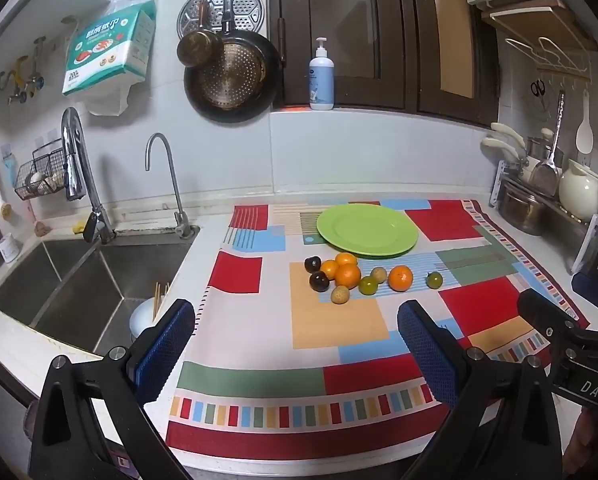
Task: Organize fruits
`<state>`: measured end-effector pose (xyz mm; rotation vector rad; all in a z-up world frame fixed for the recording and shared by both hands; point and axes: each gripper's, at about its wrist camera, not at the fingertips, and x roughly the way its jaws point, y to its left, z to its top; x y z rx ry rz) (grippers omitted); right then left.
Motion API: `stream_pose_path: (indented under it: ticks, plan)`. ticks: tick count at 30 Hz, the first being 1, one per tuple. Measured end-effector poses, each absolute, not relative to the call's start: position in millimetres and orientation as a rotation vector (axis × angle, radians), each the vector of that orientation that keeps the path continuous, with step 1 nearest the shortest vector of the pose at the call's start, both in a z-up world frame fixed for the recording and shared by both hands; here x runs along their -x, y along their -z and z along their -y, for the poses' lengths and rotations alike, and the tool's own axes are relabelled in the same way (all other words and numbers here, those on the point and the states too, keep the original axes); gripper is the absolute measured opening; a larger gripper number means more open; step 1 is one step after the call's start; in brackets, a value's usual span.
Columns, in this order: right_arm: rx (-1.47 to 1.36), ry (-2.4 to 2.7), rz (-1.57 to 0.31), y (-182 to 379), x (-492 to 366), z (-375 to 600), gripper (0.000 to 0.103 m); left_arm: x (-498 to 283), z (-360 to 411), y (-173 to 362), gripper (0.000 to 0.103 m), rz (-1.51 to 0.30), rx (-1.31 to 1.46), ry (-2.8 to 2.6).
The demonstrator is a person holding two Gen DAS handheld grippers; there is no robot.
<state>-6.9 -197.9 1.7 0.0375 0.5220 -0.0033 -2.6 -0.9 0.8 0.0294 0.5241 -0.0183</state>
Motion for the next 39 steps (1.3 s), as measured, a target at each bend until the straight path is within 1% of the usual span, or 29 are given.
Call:
stream_pose_path:
  ticks: [39]
  plan:
    - [-0.046,-0.008,-0.521,-4.1,2.7,197.9,0.103,-0.4,5.6,-6.1,0.103,-0.504,-0.027,0.007]
